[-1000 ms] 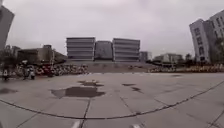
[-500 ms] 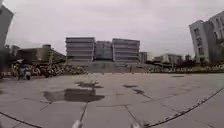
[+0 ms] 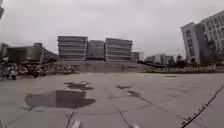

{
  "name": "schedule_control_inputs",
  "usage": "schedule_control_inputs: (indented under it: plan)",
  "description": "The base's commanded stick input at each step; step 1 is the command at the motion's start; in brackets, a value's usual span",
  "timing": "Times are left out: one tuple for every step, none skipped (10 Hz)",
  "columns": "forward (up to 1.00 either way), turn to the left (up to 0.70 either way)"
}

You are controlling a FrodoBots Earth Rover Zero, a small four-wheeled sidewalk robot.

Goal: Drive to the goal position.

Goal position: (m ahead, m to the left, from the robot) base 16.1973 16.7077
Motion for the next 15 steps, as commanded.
schedule_control_inputs:
  plan:
    - [0.70, 0.00]
    - [0.70, 0.00]
    - [0.70, 0.00]
    - [0.70, 0.00]
    - [0.70, 0.00]
    - [0.70, 0.00]
    - [0.70, 0.00]
    - [0.70, 0.00]
    - [0.70, 0.00]
    - [0.70, 0.00]
    - [0.70, 0.00]
    - [0.70, 0.00]
    - [0.70, 0.28]
    - [0.70, 0.35]
    - [0.70, 0.34]
